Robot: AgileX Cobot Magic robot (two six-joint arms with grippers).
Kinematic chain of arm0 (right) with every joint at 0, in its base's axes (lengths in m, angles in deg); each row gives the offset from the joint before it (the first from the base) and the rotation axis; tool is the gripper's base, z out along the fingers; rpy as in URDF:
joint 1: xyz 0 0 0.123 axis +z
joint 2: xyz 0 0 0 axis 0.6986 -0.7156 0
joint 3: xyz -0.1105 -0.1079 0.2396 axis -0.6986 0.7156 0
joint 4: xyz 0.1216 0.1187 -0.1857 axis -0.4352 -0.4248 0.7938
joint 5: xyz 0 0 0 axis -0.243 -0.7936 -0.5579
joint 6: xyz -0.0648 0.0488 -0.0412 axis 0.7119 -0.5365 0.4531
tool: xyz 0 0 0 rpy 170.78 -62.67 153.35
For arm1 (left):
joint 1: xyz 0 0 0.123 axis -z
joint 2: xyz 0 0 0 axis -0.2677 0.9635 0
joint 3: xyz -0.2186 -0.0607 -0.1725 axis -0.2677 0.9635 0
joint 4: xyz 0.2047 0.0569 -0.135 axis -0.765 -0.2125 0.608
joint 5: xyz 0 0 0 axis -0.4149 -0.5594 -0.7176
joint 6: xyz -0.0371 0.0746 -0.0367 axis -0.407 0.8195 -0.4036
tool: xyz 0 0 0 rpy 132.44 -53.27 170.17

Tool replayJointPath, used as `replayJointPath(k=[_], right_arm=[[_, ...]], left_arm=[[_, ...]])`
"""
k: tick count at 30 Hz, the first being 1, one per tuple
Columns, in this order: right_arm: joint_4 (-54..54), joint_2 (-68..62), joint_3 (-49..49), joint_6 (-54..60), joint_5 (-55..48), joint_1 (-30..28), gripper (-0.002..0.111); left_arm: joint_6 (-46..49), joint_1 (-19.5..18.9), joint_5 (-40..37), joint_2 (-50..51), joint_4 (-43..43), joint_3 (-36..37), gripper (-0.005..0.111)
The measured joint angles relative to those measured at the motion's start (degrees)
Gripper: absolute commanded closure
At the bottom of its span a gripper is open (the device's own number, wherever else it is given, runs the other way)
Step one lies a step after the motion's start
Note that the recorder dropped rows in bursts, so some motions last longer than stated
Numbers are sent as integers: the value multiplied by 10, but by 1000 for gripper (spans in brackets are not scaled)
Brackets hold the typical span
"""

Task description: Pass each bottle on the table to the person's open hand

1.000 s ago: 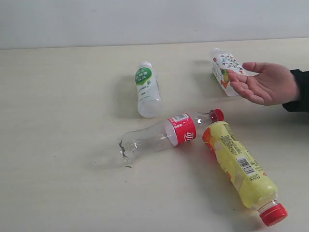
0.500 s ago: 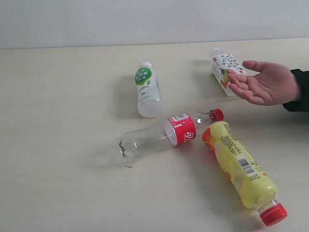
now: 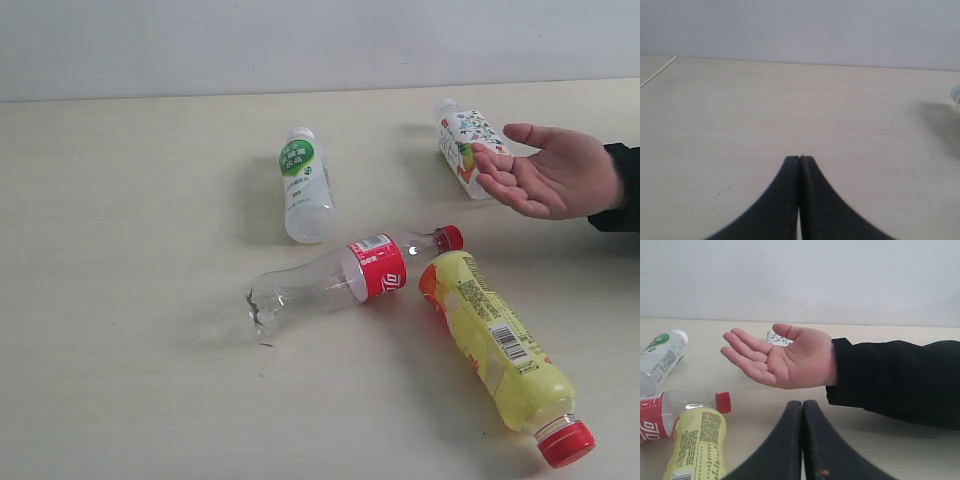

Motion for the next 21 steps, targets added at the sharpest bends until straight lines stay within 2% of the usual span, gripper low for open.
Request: replayJointPath(k=[10, 14, 18, 21], right_arm=[[0, 0, 0, 0, 0, 0, 108], [0, 0, 0, 0, 0, 0, 108], [0, 0, 0, 0, 0, 0, 108], [0, 0, 0, 0, 0, 0, 108]], left_arm=[[0, 0, 0, 0, 0, 0, 107], [24, 0, 6, 0, -29, 0, 107], [9, 0, 83, 0, -15, 2, 107], [-83, 0, 162, 0, 35, 2, 107]])
